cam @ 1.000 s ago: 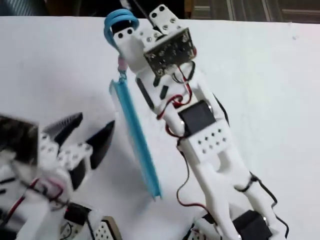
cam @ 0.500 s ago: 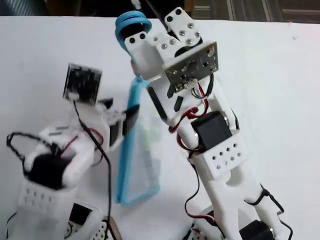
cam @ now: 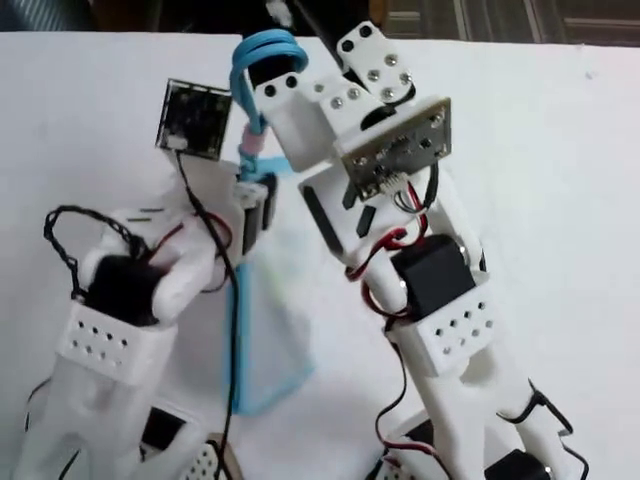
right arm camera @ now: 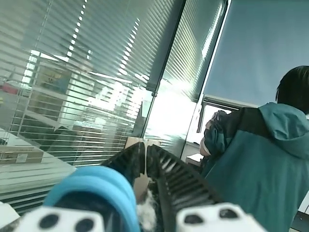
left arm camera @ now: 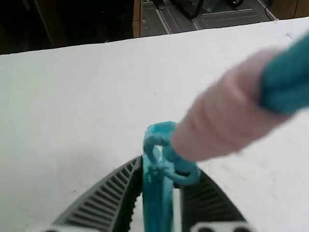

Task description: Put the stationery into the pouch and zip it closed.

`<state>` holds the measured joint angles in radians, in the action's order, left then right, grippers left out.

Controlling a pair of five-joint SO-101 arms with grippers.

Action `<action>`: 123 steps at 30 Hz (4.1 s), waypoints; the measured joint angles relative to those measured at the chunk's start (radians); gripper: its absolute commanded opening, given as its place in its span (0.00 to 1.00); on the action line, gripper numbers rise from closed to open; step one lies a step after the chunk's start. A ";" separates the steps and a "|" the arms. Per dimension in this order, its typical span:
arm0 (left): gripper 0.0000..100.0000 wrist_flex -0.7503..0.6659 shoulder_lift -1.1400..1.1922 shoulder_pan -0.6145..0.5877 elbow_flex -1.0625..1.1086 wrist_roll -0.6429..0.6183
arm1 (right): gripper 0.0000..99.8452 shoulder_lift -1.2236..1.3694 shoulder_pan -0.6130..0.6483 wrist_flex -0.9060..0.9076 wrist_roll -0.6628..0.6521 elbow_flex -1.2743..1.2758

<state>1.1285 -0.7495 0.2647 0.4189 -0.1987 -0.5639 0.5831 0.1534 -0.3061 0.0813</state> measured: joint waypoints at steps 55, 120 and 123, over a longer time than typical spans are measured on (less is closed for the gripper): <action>0.02 0.651 -0.034 0.230 -0.830 0.078 | 0.02 1.054 -0.686 -0.117 0.005 -0.809; 0.02 0.204 -0.092 -0.141 -0.374 0.132 | 0.17 0.991 -0.176 1.588 -0.104 -1.722; 0.02 0.153 -0.092 -0.164 -0.374 0.218 | 0.23 0.977 -0.218 1.591 -0.104 -1.722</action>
<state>1.2820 -0.8416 0.1005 0.0445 0.0192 0.4135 0.3652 1.7446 -0.4104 -1.6402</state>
